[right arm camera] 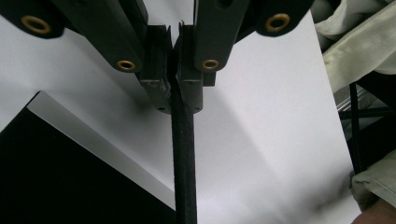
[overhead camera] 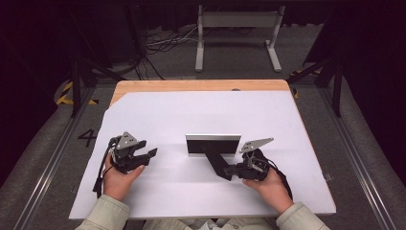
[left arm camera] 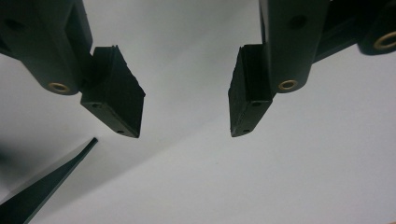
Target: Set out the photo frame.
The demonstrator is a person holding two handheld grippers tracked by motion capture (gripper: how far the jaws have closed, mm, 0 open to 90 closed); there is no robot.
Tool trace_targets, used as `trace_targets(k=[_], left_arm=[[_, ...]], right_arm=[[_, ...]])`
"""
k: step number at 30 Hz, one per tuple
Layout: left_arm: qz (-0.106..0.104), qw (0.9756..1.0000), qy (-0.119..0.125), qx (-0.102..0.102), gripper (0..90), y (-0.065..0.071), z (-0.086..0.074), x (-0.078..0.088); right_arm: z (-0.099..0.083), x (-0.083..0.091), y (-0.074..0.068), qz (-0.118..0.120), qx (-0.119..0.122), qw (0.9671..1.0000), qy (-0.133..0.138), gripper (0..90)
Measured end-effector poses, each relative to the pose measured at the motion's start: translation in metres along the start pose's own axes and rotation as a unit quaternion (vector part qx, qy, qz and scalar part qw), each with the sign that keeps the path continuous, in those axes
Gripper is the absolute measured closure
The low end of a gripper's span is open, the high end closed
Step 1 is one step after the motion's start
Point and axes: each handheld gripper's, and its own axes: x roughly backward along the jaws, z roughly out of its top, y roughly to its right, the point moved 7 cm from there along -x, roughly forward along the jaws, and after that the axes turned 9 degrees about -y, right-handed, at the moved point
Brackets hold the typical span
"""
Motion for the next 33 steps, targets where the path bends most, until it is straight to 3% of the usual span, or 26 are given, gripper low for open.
trace_targets(k=[16, 27, 33], left_arm=[[-0.005, 1.0, 0.0, 0.0, 45.6, 0.0, 0.0, -0.001], [-0.011, 0.9999, 0.003, 0.004, 45.6, 0.003, 0.002, -0.002], [-0.022, 0.9997, 0.01, -0.009, 46.3, 0.006, 0.011, 0.002]], right_arm=[[-0.008, -0.007, -0.002, -0.013, 0.005, 0.9996, -0.023, 81.5], [-0.008, -0.001, -0.003, 0.0, -0.003, 1.0, -0.007, 74.5], [-0.007, 0.013, -0.003, -0.006, -0.008, 0.9997, 0.023, 73.1]])
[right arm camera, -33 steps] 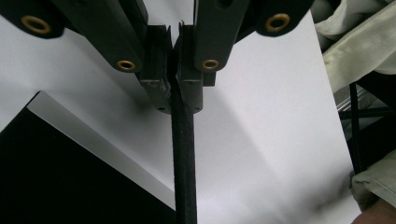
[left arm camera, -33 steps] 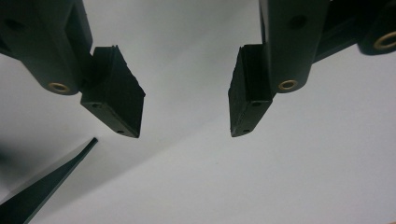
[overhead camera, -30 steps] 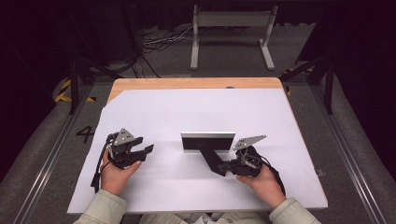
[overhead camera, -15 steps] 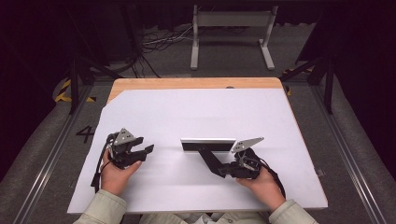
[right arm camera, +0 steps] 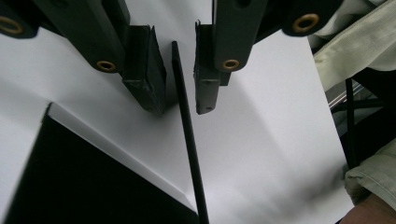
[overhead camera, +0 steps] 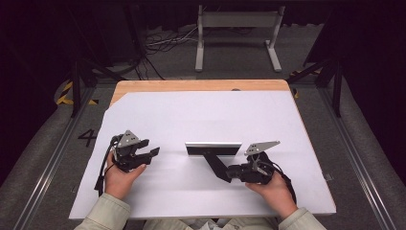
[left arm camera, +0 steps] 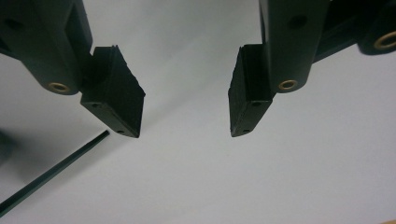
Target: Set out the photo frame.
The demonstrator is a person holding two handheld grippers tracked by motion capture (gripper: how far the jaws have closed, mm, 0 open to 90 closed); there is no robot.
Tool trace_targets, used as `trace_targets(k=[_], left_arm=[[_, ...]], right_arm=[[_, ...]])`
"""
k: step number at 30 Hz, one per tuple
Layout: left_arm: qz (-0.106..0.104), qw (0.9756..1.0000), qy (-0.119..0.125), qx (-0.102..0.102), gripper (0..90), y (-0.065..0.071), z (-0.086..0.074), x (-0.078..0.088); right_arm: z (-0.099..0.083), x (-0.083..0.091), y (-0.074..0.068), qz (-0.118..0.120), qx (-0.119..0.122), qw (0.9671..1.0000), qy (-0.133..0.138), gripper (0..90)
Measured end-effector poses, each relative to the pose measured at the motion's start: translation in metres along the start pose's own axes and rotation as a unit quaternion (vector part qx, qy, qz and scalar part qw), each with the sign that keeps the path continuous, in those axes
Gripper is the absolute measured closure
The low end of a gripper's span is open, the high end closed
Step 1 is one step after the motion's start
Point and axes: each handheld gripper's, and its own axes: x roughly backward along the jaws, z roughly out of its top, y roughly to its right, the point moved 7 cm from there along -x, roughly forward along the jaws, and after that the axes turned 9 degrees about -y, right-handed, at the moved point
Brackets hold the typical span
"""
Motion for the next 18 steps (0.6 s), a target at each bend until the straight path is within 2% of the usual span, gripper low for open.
trace_targets(k=[3, 7, 13, 16, 18], left_arm=[[-0.013, 0.9999, 0.005, -0.008, 49.4, 0.004, 0.004, 0.0], [-0.025, 0.9992, 0.0, -0.03, 63.5, 0.01, 0.009, -0.002], [-0.044, 0.9984, -0.002, -0.036, 80.3, 0.016, 0.015, -0.005], [-0.055, 0.998, 0.001, -0.033, 88.0, 0.017, 0.018, -0.008], [-0.066, 0.9974, 0.002, -0.027, 89.8, 0.019, 0.021, -0.011]], right_arm=[[-0.001, 0.008, 0.001, -0.011, 0.002, 0.9999, 0.01, 73.3], [-0.002, 0.021, 0.003, -0.019, -0.001, 0.9995, 0.027, 76.0], [-0.005, 0.035, 0.007, -0.03, -0.004, 0.9986, 0.043, 79.6], [-0.006, 0.042, 0.01, -0.041, -0.005, 0.9978, 0.053, 80.0], [-0.006, 0.046, 0.012, -0.047, -0.008, 0.9971, 0.058, 80.0]])
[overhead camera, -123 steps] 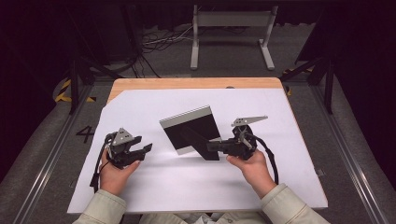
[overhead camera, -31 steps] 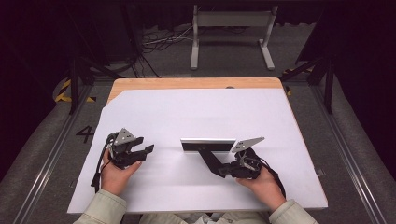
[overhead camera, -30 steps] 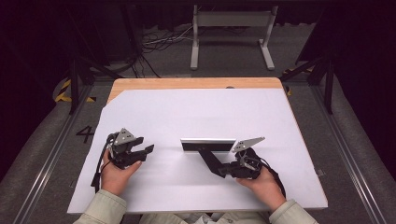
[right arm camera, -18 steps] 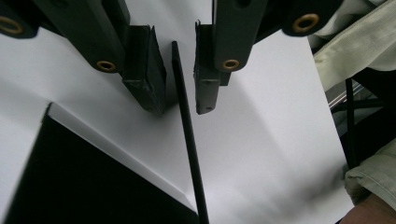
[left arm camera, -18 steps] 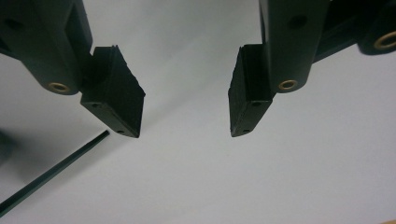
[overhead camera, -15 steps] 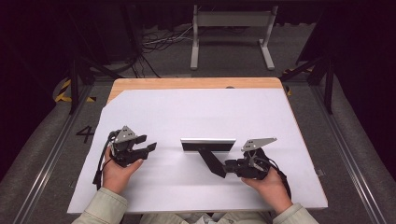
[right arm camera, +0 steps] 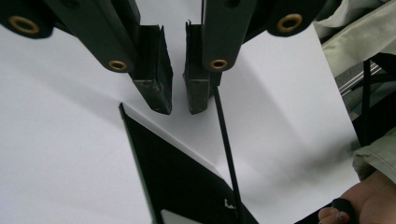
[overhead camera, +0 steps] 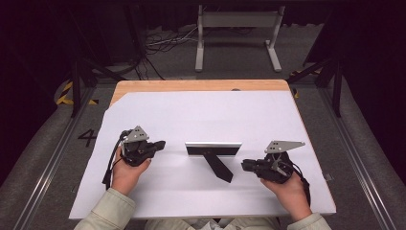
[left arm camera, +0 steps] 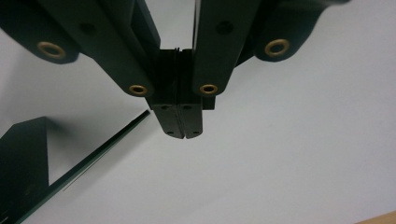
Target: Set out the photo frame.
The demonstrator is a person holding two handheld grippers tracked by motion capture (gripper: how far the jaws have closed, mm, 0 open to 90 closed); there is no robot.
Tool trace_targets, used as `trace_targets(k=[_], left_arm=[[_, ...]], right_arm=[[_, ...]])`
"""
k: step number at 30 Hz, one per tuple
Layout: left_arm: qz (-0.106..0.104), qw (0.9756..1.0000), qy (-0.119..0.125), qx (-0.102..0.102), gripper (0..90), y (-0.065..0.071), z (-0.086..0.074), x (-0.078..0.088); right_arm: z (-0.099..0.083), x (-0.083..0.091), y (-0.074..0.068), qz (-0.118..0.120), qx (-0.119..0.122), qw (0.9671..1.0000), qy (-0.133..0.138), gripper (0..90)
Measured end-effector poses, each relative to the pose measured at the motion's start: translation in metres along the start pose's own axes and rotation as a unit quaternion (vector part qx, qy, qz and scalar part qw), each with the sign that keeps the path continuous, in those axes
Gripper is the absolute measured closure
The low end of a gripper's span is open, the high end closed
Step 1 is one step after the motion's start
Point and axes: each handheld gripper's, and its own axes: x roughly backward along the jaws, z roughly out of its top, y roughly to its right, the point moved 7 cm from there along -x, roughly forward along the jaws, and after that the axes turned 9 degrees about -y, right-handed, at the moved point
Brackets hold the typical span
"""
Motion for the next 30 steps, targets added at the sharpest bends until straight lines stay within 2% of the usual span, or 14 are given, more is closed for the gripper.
trace_targets(k=[4, 9, 12, 14, 17, 22, 24, 30], left_arm=[[-0.015, 0.9999, -0.003, 0.005, 90.0, 0.003, 0.006, -0.011], [-0.024, 0.9997, -0.007, 0.006, 90.0, 0.006, 0.012, -0.023], [-0.038, 0.9991, -0.018, 0.006, 90.0, 0.01, 0.016, -0.037], [-0.052, 0.9982, -0.025, 0.017, 90.0, 0.012, 0.016, -0.044], [-0.06, 0.9973, -0.036, 0.024, 90.0, 0.013, 0.016, -0.053], [-0.064, 0.9964, -0.049, 0.026, 90.0, 0.015, 0.016, -0.065], [-0.065, 0.9958, -0.06, 0.024, 90.0, 0.019, 0.017, -0.074], [-0.073, 0.994, -0.076, 0.028, 90.0, 0.02, 0.014, -0.084]], right_arm=[[0.0, 0.007, 0.003, -0.006, -0.003, 0.9999, 0.011, 80.3], [0.001, 0.013, 0.005, -0.011, -0.004, 0.9998, 0.018, 80.3], [0.0, 0.016, 0.005, -0.012, -0.005, 0.9996, 0.023, 80.3], [0.0, 0.018, 0.005, -0.014, -0.006, 0.9996, 0.025, 80.3], [-0.002, 0.02, 0.005, -0.015, -0.008, 0.9995, 0.026, 80.3], [-0.003, 0.024, 0.005, -0.019, -0.009, 0.9993, 0.03, 80.3], [-0.003, 0.024, 0.006, -0.021, -0.011, 0.9992, 0.031, 80.3], [-0.005, 0.023, 0.006, -0.023, -0.012, 0.9993, 0.028, 80.4]])
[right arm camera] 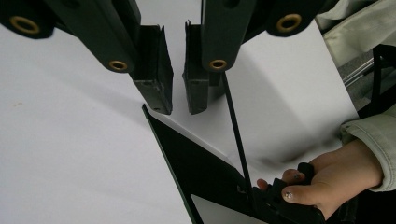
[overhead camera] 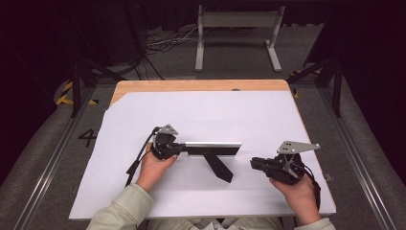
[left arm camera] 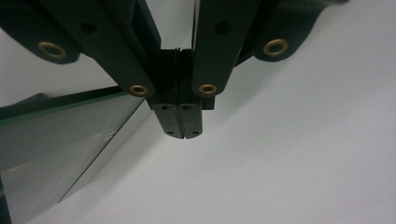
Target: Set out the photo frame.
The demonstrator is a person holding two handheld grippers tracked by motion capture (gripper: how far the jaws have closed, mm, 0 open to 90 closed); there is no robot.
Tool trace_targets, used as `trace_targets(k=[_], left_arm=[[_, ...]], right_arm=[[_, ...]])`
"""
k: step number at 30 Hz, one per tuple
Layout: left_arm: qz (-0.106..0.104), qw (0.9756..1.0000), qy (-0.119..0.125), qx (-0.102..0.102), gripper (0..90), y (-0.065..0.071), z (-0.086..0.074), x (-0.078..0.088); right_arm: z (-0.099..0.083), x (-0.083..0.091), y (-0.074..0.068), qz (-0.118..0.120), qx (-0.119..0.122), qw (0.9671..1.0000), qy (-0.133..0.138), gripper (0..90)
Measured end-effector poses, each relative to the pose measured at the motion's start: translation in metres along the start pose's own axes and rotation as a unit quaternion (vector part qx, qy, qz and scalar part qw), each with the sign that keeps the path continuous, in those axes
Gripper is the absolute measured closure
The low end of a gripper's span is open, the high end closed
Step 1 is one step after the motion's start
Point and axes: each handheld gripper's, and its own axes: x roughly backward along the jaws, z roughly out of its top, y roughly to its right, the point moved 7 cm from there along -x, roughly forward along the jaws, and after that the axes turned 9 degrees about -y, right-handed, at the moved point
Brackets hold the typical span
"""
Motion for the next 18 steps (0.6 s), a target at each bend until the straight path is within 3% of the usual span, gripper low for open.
trace_targets(k=[18], left_arm=[[0.0, 0.9992, -0.037, -0.014, 90.0, 0.0057, -0.0063, -0.008]], right_arm=[[0.0001, 0.0064, -0.0001, -0.001, 0.001, 1.0, 0.009, 80.3]])
